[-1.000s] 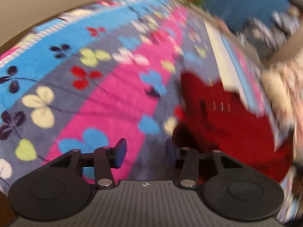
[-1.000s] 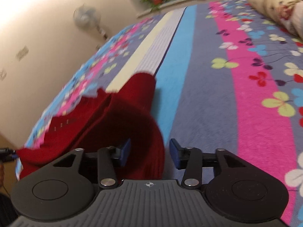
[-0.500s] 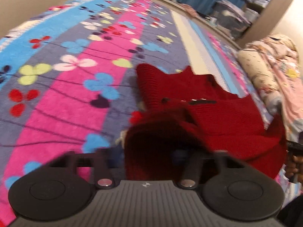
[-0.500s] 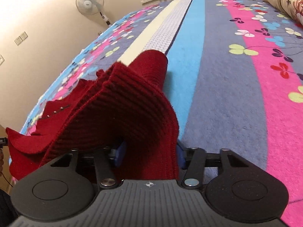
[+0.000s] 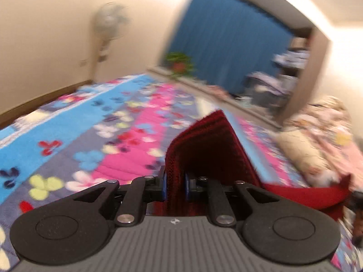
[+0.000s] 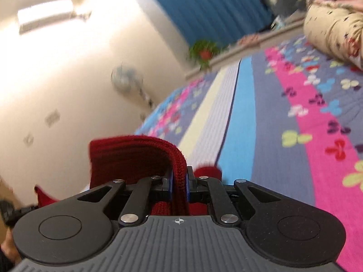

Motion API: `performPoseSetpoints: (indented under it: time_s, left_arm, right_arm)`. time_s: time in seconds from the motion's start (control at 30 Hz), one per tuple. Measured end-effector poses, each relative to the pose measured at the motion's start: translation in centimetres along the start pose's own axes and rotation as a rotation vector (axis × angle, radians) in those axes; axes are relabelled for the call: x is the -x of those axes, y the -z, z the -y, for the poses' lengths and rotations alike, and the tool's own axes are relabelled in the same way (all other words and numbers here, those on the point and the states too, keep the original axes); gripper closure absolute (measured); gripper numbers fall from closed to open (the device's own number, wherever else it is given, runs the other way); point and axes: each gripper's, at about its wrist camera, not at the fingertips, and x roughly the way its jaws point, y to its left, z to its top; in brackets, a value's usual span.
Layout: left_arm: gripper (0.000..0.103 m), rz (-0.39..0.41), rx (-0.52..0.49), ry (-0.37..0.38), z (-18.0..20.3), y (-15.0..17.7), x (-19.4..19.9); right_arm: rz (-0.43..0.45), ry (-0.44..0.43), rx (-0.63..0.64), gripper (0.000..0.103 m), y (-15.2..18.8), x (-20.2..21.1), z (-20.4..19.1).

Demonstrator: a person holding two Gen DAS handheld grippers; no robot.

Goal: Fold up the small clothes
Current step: 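Lift the hem with both tools and fold it toward the collar, then open both tools and release the folded sweater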

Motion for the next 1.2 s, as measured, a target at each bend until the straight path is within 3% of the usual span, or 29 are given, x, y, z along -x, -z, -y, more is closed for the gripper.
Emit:
performPoseSetpoints:
  time_s: [0.03,0.07,0.1,0.13,0.17,0.23,0.33,0.5,0.6,0.67,0.73,0.77,0.83,1.0,1.03,1.2]
  left_arm:
    - [0.087,-0.089,0.011,-0.039,-0.5,0.3,-2.0]
    - [0.088,-0.268,-0.001,-0.104,-0.9,1.6,-5.2]
    - [0.088,-0.39,-0.012,-0.173,-1.1,2.9,-7.3]
    - [0.088,-0.451,-0.008,-0.202,-1.1,3.7,-8.4]
    - [0.088,-0.439,-0.005,-0.195,-0.8,3.6,-8.6]
    - [0.089,-0.361,-0.002,-0.166,-0.4,2.4,-7.9]
    - [0.089,-0.326,0.034,-0.152,-0.8,2.3,-7.6]
    - [0.089,-0.212,-0.026,-0.133,0.1,1.7,-6.5]
    - [0.085,-0.267,0.006,-0.116,-0.4,1.9,-6.7]
    - [0.085,-0.259,0.003,-0.115,-0.8,1.8,-5.7]
    - [0.078,-0.248,-0.031,-0.122,-0.5,1.7,-4.6]
    - [0.076,-0.243,-0.04,-0.108,-0.3,1.7,-4.0]
    - [0.076,-0.235,-0.064,-0.048,0.5,2.0,-2.5]
    - [0.066,-0.299,-0.283,0.124,4.5,4.2,-0.7]
    - [0.066,-0.32,-0.316,0.137,4.9,4.9,-0.8]
    - [0.066,-0.403,-0.433,0.114,6.1,7.5,-1.0]
  right_arm:
    - [-0.011,0.042,-0.042,0.093,0.1,-1.0,0.7]
    - [-0.065,0.093,-0.085,0.093,0.5,-2.6,1.7]
    - [-0.14,0.151,-0.105,0.093,1.2,-4.3,2.5]
    - [-0.214,0.211,-0.105,0.093,2.1,-5.7,3.1]
    - [-0.27,0.25,-0.108,0.093,3.1,-7.0,3.8]
    - [-0.276,0.258,-0.097,0.093,3.3,-7.6,3.8]
    - [-0.23,0.218,-0.039,0.093,2.3,-7.2,2.9]
    - [-0.135,0.179,-0.003,0.093,1.3,-6.5,2.1]
    - [-0.219,0.257,-0.061,0.093,2.1,-8.1,3.6]
    - [-0.285,0.285,-0.1,0.09,2.9,-8.7,4.3]
    - [-0.273,0.328,-0.064,0.083,2.7,-8.2,3.6]
    - [-0.262,0.345,-0.038,0.077,2.5,-7.8,3.0]
    - [-0.258,0.368,-0.021,0.075,2.5,-6.8,2.1]
    - [-0.353,0.278,-0.048,0.055,2.8,-5.1,1.2]
    - [-0.373,0.3,-0.032,0.049,3.2,-4.9,0.9]
    - [-0.435,0.312,-0.041,0.049,4.8,-3.4,0.8]
